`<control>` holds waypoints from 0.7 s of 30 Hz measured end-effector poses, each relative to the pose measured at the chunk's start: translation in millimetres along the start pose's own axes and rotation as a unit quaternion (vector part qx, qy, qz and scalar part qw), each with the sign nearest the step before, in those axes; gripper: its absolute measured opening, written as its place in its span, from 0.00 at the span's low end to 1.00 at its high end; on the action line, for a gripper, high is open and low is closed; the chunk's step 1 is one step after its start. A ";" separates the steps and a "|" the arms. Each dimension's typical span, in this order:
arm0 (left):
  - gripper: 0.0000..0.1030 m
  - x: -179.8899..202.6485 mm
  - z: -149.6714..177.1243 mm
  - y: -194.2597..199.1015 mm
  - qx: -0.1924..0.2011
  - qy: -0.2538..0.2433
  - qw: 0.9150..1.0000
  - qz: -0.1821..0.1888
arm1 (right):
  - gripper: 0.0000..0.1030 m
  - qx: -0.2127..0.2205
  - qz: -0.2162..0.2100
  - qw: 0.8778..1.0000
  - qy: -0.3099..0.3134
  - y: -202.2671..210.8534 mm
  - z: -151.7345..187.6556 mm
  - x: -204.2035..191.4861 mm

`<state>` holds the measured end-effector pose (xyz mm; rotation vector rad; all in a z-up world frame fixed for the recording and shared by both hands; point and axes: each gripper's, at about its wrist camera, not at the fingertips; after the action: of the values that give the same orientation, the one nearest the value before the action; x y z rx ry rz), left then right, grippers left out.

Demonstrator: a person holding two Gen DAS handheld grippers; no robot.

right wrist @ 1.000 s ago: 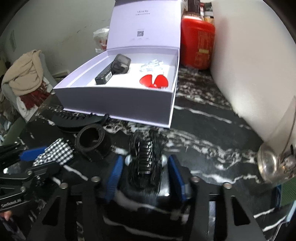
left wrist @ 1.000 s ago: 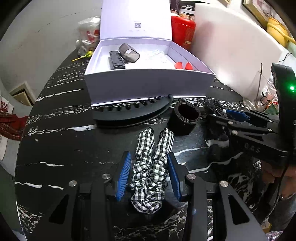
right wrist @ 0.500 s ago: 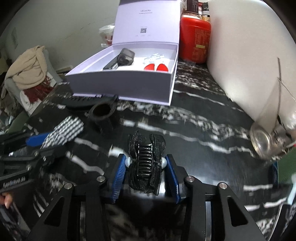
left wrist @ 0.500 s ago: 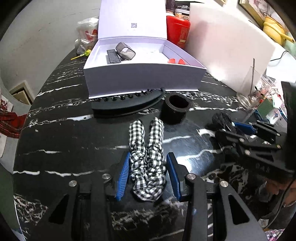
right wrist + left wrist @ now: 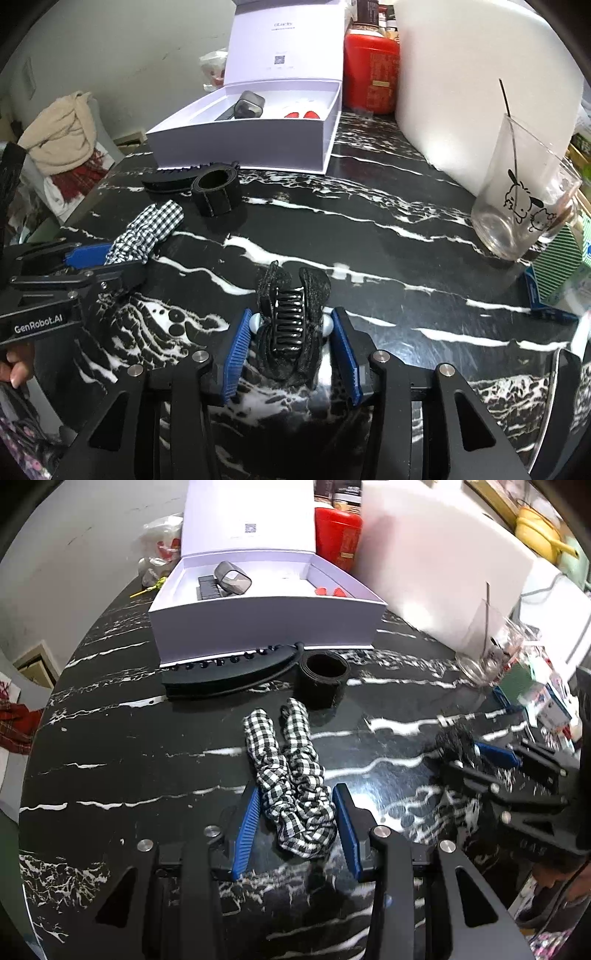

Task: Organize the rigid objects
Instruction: 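Carry the checkered scrunchie and black claw clip with both tools over the gift box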

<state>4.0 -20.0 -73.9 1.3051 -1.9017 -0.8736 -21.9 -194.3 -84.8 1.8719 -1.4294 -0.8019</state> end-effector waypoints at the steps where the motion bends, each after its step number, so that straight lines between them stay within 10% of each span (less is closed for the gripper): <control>1: 0.39 0.4 -1.1 -0.9 0.001 0.001 1.000 0.000 | 0.52 0.000 -0.002 1.000 0.000 -0.8 -1.0 -0.8; 21: 0.39 3.9 -20.9 -18.8 0.005 -0.016 0.999 -0.030 | 0.42 0.005 0.018 1.000 0.015 -5.8 -6.0 -2.4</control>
<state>29.4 -32.1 -77.1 1.3694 -1.9030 -0.9217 -14.3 -190.1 -85.5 1.8539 -1.4471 -0.7476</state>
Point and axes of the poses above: each gripper's, at about its wrist camera, not at the fingertips, and y roughly against the way its jaws point, x to its right, z to its underside
